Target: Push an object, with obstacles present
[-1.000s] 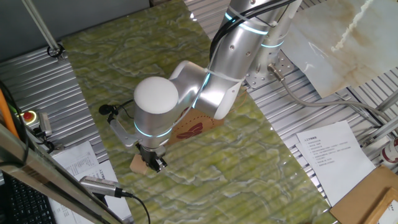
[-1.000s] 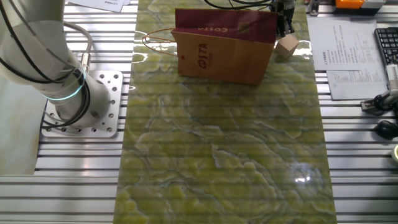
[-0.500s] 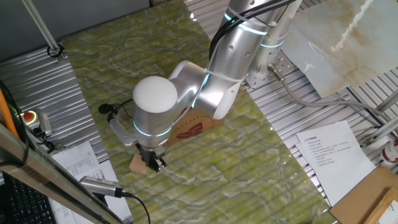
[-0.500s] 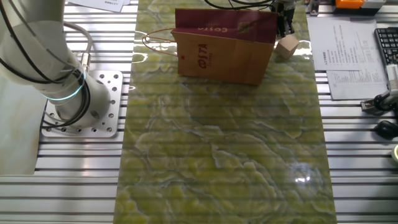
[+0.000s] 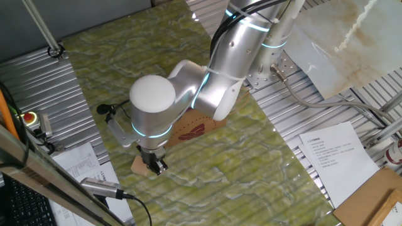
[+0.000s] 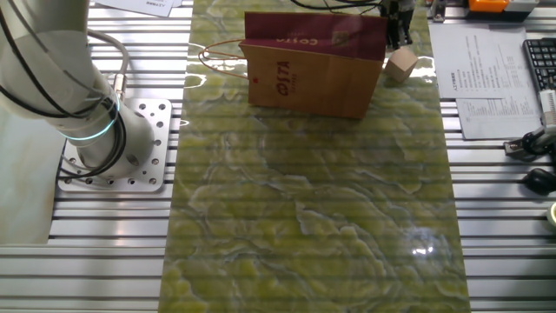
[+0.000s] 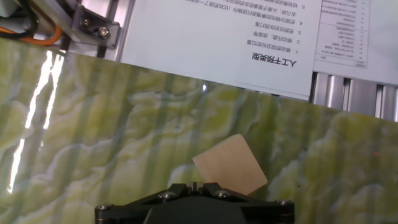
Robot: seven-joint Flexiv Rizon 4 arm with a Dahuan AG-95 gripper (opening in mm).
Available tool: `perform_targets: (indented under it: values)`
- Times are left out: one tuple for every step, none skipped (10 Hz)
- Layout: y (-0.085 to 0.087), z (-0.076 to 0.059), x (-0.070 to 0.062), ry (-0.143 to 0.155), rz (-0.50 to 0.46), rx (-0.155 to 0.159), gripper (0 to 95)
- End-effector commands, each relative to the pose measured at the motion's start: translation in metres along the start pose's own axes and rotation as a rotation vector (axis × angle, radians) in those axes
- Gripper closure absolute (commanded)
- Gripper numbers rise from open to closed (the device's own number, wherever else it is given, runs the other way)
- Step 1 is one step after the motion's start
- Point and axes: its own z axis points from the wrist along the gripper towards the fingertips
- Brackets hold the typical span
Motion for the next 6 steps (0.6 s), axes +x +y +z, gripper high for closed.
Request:
perform_targets:
  values:
    - [0.011,-0.010,-0.003,0.051,0.020,-0.011,95.0]
    - [0.013,-0.014,-0.004,0.071,0.022,-0.016,95.0]
    - [0.014,-0.017,-0.005,0.081,0.022,-0.021,95.0]
    - [0.016,-0.022,-0.005,0.108,0.030,-0.035,95.0]
    - [0.020,-0.031,-0.006,0.148,0.038,-0.043,95.0]
    - [0.021,-0.035,-0.006,0.162,0.041,-0.045,95.0]
